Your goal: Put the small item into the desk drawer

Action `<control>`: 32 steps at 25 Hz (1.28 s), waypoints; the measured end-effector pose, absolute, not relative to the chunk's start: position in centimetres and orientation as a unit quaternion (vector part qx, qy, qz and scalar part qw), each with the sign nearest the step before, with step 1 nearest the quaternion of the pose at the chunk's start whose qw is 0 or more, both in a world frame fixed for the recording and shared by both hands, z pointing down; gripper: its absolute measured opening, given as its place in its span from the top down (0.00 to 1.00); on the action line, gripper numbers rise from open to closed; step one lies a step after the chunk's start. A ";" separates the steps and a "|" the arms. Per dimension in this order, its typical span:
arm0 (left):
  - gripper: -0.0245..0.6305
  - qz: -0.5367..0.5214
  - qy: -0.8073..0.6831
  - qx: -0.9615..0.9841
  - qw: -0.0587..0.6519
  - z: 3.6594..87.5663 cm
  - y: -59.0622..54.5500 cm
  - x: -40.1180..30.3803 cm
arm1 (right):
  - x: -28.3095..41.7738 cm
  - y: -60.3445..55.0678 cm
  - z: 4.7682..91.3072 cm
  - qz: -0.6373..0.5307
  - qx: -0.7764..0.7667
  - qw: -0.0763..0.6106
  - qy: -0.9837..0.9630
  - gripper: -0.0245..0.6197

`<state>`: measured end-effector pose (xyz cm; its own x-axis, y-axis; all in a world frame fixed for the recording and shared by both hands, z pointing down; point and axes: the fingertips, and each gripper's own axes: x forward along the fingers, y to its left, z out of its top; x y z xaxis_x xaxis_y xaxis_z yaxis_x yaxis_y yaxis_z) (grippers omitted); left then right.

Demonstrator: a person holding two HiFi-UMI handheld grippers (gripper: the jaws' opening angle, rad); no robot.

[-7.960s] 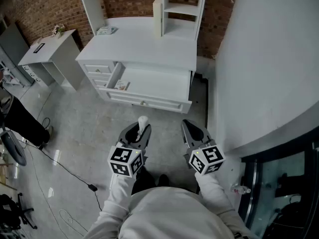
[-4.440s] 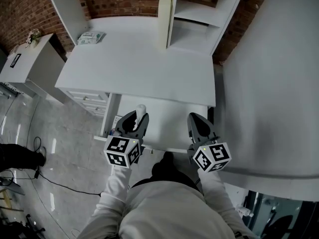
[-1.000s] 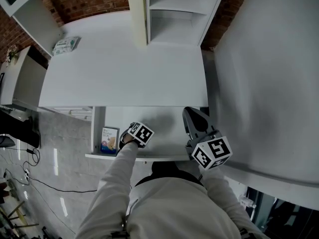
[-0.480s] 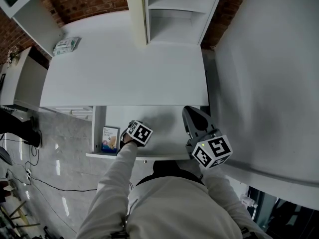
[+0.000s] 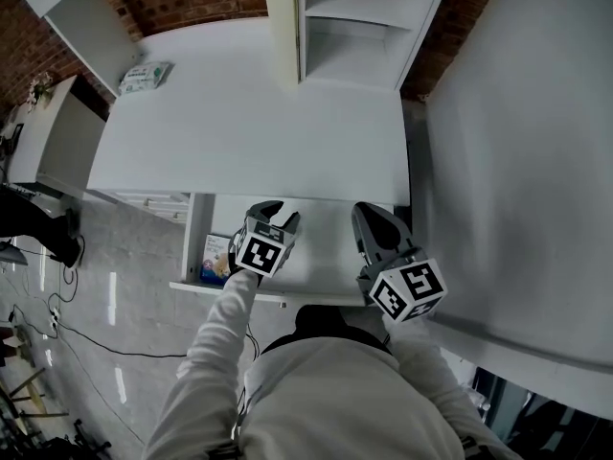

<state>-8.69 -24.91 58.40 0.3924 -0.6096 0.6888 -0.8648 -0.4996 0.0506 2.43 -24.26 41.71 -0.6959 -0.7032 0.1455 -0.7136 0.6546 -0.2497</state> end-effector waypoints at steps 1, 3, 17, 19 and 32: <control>0.72 0.297 -0.464 0.812 0.194 56.9 -25.3 -8.8 | 2.2 -24.2 41.6 0.144 0.388 0.016 -0.910 0.92; 0.74 0.270 -0.480 0.816 0.173 54.0 -25.9 -9.3 | 1.8 -24.2 41.3 0.142 0.384 0.013 -0.912 0.92; 0.87 0.149 -0.569 0.803 0.095 43.8 -24.3 -13.0 | 0.6 -23.9 40.0 0.125 0.376 0.006 -0.918 0.92; 0.88 0.136 -0.576 0.800 0.095 43.2 -23.8 -13.5 | 0.5 -23.8 39.9 0.123 0.375 0.007 -0.919 0.92; 0.93 0.079 -0.612 0.780 0.100 41.3 -21.1 -16.6 | -0.5 -23.0 39.3 0.104 0.366 0.012 -0.925 0.92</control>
